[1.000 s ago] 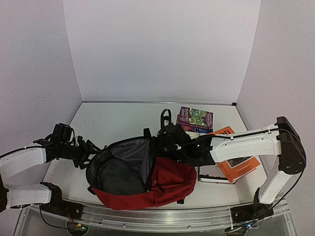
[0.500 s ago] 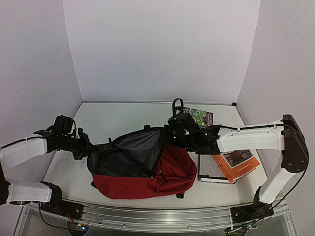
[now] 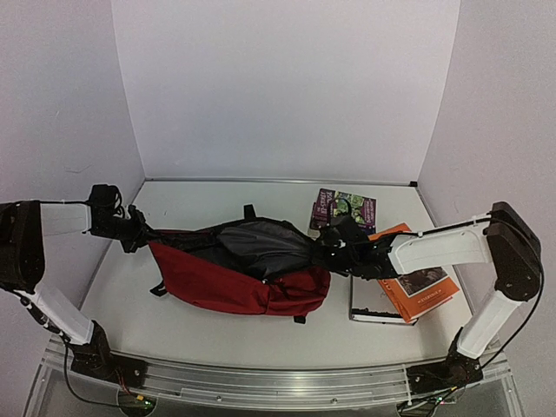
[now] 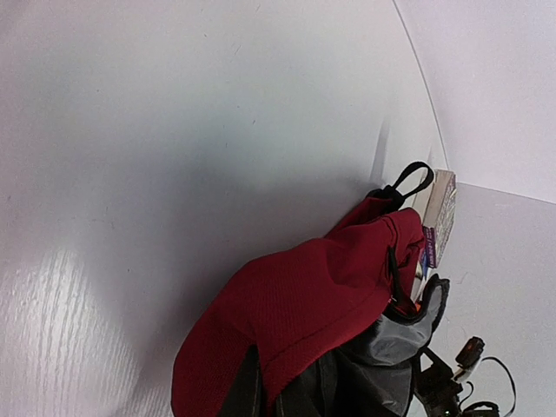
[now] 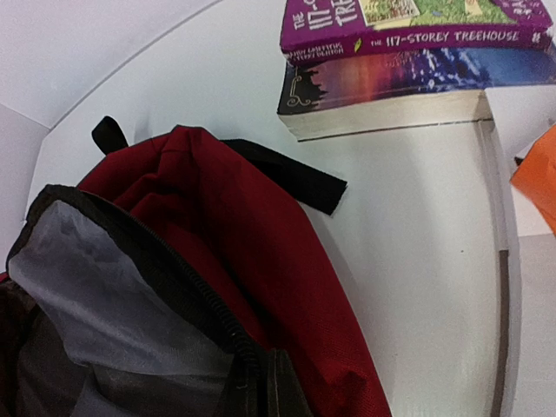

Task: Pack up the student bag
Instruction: Unzip the student bag at the center of the board.

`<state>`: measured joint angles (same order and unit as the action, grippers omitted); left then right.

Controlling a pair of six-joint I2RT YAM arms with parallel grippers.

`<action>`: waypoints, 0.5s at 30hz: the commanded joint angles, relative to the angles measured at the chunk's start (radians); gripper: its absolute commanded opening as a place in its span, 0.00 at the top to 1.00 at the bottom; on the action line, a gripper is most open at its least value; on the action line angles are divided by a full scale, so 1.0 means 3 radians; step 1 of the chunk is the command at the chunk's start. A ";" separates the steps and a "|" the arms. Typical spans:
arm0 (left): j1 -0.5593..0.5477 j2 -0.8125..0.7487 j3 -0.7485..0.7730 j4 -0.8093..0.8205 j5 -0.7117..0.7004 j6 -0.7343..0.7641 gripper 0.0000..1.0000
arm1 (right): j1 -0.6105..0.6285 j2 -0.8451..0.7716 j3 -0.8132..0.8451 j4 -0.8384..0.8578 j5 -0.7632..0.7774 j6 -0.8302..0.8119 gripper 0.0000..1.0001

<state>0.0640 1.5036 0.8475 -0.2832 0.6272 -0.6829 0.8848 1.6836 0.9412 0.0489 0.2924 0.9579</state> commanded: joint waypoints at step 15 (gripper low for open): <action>0.0017 -0.0386 -0.0161 0.0139 -0.0103 0.0088 0.23 | -0.0098 -0.0117 0.0396 -0.0233 -0.0354 -0.0866 0.22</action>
<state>0.0900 1.5158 0.8801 -0.1665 0.6984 -0.6326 0.8601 1.7272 0.9923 0.0703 0.1536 0.8042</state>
